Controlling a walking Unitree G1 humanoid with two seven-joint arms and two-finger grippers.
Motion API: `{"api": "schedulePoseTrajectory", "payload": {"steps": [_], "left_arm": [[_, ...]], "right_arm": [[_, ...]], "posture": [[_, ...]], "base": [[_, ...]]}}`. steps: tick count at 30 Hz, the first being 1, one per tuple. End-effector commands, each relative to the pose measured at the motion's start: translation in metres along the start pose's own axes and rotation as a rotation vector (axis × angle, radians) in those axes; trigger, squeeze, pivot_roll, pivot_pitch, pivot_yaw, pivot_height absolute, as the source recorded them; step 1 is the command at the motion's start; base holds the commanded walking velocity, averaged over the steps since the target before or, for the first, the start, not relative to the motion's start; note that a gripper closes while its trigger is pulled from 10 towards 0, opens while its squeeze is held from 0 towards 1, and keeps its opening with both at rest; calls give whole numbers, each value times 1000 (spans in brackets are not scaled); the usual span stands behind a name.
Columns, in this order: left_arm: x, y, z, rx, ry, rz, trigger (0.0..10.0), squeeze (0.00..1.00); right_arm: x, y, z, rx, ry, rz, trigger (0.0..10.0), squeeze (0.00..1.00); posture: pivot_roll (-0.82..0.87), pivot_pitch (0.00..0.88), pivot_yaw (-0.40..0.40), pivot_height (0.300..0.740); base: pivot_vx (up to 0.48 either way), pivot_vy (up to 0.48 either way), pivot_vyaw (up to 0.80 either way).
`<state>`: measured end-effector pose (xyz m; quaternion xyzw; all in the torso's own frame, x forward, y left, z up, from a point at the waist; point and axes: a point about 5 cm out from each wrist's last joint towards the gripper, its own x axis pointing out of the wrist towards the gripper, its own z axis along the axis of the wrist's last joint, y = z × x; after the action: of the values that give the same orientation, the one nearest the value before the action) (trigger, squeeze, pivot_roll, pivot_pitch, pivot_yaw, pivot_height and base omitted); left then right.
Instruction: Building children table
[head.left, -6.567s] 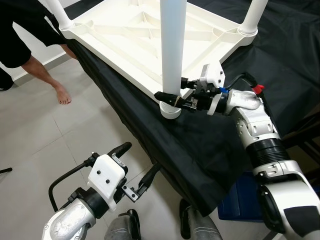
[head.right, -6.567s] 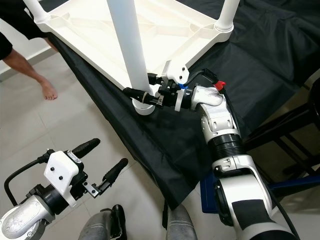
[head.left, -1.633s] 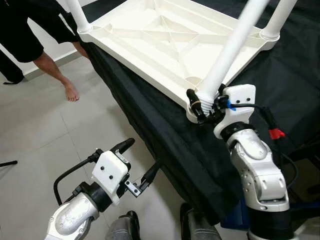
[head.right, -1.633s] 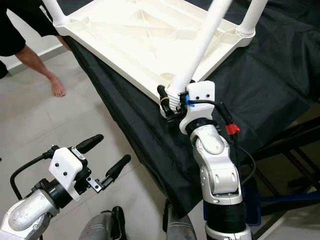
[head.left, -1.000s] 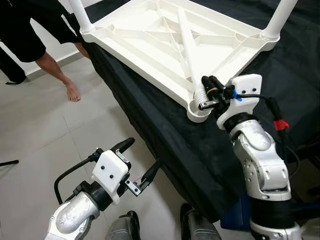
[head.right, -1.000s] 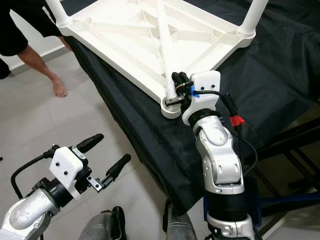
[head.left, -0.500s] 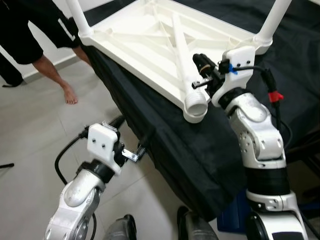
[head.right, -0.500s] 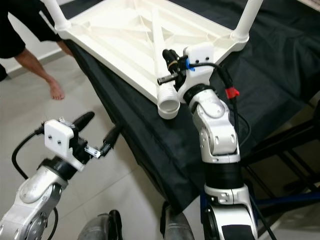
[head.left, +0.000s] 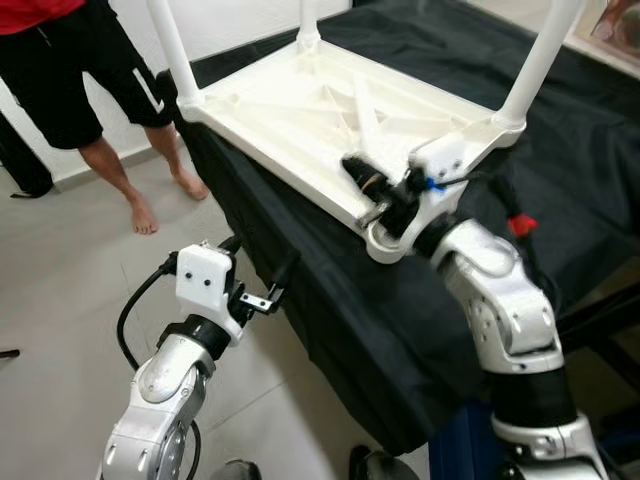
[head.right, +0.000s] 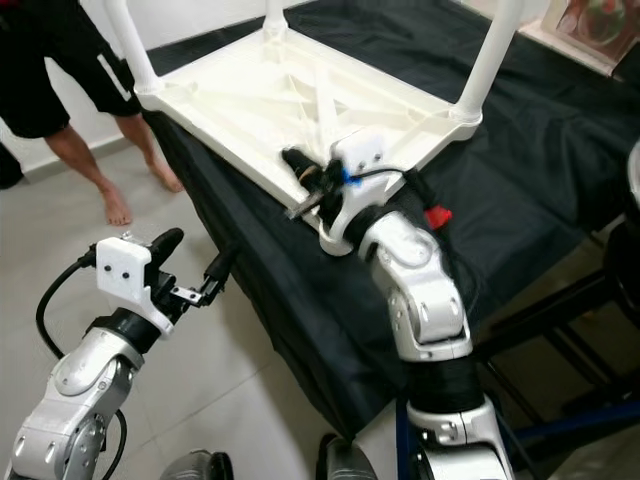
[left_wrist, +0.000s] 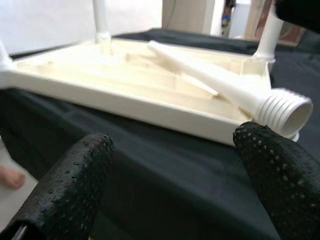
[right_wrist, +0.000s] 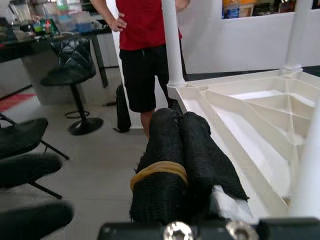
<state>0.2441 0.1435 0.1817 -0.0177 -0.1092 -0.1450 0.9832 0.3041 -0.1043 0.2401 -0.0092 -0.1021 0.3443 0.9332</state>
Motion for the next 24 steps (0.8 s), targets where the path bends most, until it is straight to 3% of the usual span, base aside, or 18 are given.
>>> {"api": "schedulePoseTrajectory", "payload": {"steps": [1,9,13,20,24], "left_arm": [[-4,3,-6,-15,19,22,10000,0],[-4,3,-7,-19,9,31,10000,0],[-1,2,-7,-27,-3,29,10000,0],[3,1,-8,-22,-12,19,10000,0],[-2,-16,-21,11,70,-121,10000,0]], "right_arm": [[-3,4,0,0,9,24,10000,0],[-1,2,0,-21,2,38,10000,0],[1,2,1,-59,15,80,10000,0],[1,-6,2,-111,54,57,10000,0],[2,-26,3,-176,128,-13,10000,0]], "posture": [[9,74,-36,740],[11,53,-41,740],[7,44,-44,740],[-1,49,-41,740],[-1,59,-38,740]], "base": [[341,0,0],[360,0,-100],[390,0,800],[389,0,0],[83,0,0]]}}
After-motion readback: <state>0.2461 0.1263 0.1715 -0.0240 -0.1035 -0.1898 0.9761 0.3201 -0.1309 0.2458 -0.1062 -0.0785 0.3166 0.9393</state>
